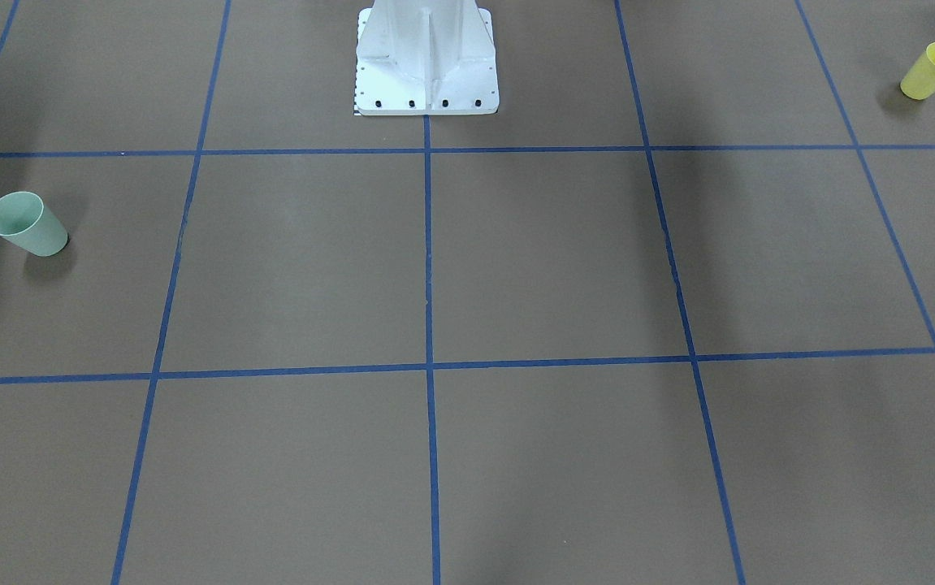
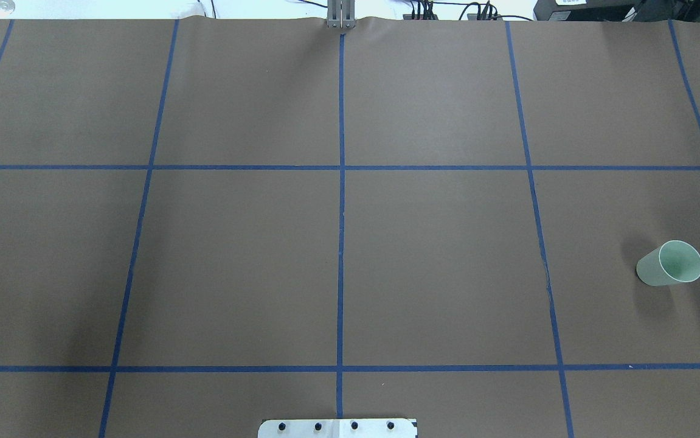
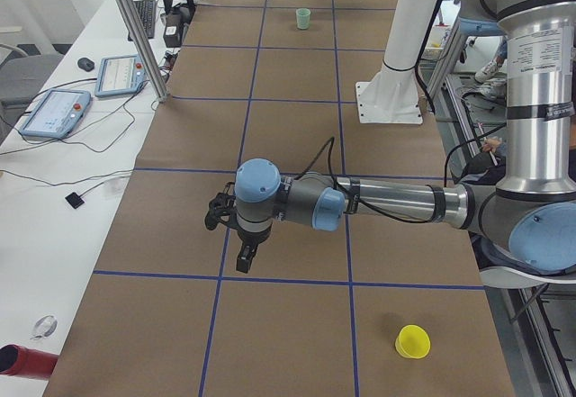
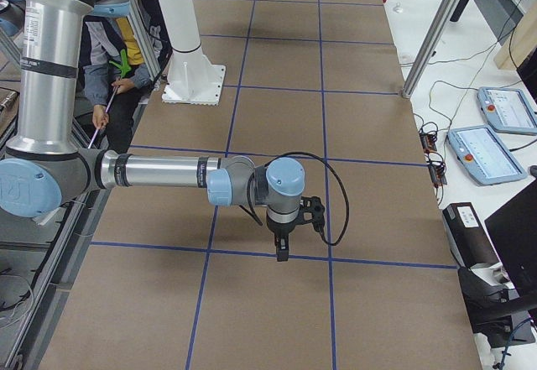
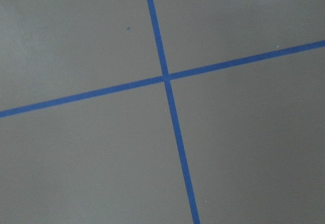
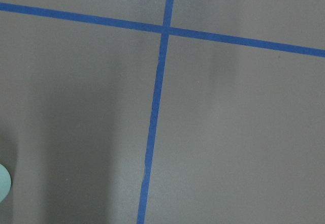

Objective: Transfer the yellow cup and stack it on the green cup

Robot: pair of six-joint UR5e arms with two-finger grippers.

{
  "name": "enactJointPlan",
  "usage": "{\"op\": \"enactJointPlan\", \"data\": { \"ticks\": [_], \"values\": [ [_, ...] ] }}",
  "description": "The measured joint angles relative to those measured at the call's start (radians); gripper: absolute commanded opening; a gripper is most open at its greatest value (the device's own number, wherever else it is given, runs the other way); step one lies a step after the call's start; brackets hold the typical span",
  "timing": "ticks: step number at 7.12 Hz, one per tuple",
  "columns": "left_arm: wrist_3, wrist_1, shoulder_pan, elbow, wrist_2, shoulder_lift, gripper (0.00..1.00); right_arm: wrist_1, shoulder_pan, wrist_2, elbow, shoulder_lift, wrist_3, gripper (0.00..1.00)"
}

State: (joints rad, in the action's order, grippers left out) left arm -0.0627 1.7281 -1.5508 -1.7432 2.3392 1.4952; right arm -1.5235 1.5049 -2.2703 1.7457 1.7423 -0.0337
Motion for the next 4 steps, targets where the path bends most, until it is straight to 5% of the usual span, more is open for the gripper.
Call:
{"op": "enactJointPlan", "data": {
  "ticks": [4],
  "values": [
    [0.046,0.008,-0.001,-0.057,0.007,0.057,1.0,0.0,0.0,0.0,0.001,0.0,0.0,1.0]
  ]
}}
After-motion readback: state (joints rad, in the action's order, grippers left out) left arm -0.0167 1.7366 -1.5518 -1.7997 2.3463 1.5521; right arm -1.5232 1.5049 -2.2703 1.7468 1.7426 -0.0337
